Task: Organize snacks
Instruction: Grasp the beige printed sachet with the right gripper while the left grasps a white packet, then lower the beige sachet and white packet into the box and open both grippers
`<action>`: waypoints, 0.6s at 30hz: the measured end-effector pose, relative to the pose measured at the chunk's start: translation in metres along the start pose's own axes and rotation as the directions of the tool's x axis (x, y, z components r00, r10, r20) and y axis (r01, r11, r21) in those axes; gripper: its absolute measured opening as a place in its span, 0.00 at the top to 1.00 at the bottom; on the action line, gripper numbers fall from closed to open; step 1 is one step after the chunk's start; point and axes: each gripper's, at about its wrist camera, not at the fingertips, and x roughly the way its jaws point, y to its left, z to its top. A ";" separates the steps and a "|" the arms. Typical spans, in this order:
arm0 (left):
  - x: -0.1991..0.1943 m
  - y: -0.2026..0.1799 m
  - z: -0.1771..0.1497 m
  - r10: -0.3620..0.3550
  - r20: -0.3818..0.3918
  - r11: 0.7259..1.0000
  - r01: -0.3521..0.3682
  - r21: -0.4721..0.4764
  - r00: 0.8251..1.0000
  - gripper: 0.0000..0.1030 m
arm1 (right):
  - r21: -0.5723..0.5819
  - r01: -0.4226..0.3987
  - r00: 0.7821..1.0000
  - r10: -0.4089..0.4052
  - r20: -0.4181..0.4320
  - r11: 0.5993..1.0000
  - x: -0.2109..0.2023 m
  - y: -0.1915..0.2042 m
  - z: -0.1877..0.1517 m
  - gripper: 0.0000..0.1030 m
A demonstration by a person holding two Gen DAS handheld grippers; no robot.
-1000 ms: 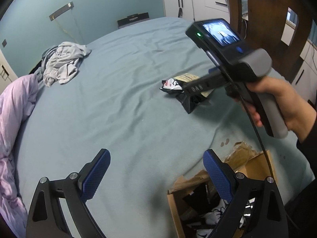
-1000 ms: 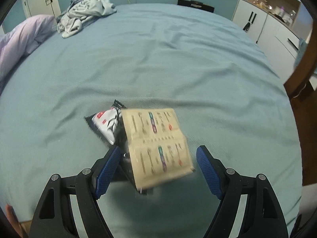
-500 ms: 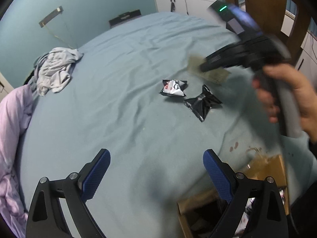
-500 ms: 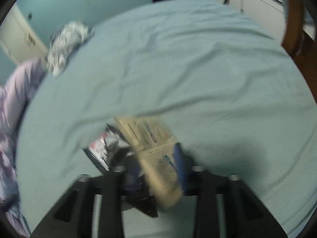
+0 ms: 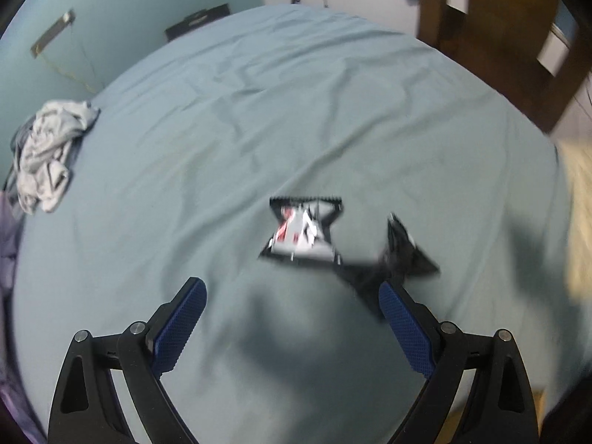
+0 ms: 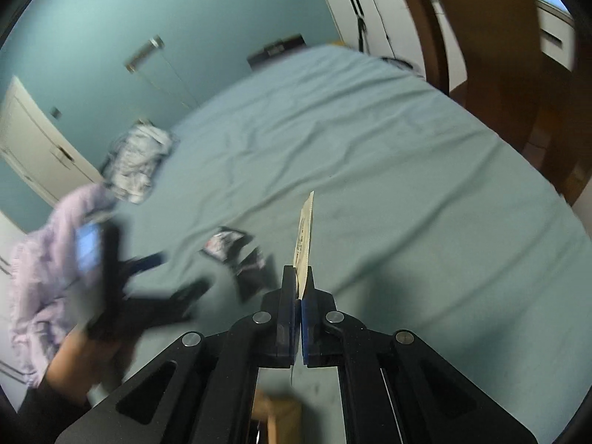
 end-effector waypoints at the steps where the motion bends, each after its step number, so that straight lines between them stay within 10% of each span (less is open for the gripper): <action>1: 0.007 0.001 0.004 -0.027 -0.009 0.999 0.027 -0.035 1.000 0.08 | 0.004 -0.009 1.000 0.009 0.009 1.000 -0.009 -0.006 -0.013 1.00; 6: 0.040 0.002 0.014 -0.041 -0.083 0.996 0.034 -0.084 0.996 0.47 | 0.082 -0.057 0.998 0.059 -0.018 0.995 -0.036 -0.021 -0.074 1.00; 11: 0.044 0.002 0.002 -0.023 -0.088 0.996 0.016 -0.083 0.996 0.48 | 0.056 -0.101 0.995 0.101 0.016 0.993 -0.031 -0.011 -0.069 1.00; 18: -0.047 0.011 -0.023 0.008 0.019 0.997 -0.007 -0.082 1.000 0.48 | 0.070 -0.043 0.999 0.042 0.006 0.997 -0.025 -0.011 -0.068 1.00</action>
